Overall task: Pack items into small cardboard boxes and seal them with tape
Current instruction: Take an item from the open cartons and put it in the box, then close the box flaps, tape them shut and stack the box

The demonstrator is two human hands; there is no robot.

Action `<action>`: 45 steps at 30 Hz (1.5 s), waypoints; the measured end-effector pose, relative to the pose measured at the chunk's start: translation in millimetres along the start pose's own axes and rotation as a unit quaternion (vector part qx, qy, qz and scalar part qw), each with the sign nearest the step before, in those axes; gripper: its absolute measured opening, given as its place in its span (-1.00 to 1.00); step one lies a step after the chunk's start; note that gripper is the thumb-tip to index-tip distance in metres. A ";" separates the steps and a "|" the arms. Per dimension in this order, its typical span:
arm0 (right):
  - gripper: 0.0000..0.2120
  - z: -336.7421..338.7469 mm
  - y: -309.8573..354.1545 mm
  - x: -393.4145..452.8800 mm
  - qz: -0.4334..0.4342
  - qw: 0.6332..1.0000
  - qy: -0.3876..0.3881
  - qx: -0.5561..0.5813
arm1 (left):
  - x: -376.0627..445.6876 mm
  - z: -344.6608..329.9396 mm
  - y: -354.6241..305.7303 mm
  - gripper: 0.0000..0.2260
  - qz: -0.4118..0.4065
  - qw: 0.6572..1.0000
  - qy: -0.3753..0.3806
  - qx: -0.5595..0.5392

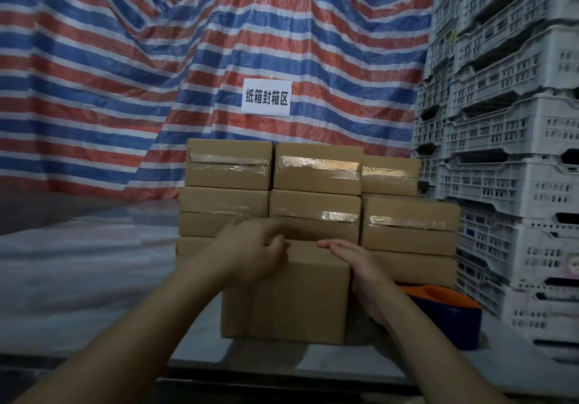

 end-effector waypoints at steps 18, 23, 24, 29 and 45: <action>-0.61 141.7 -6.7 -44.9 -0.056 0.748 0.062 -0.659 | 5.1 -15.2 -20.7 -0.57 0.010 0.985 0.161 0.068; -0.58 140.0 -25.3 -54.0 0.048 0.748 -0.033 -0.661 | 5.3 -15.4 -17.9 -0.52 0.022 0.984 0.168 0.046; -0.57 140.1 -24.9 -53.7 0.052 0.761 -0.057 -0.644 | 6.5 -15.0 -16.4 -0.52 0.028 0.984 0.175 0.034; -0.51 135.1 19.6 -33.8 0.028 0.921 -0.166 -0.351 | 9.0 -6.7 -14.3 -0.59 0.049 0.981 0.173 -0.078; -0.59 -13.0 107.5 61.1 0.062 0.972 0.121 -0.190 | 9.0 20.2 17.8 -0.36 0.232 0.756 0.119 -0.600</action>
Point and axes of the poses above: each hand's wrist, its own x-axis towards the middle knuckle, its own z-axis out of the back of the hand, y = z × x, the point moved 3 cm from there along x, towards the middle knuckle, and after that the axes turned 6 degrees about z, right-handed, at the moved point
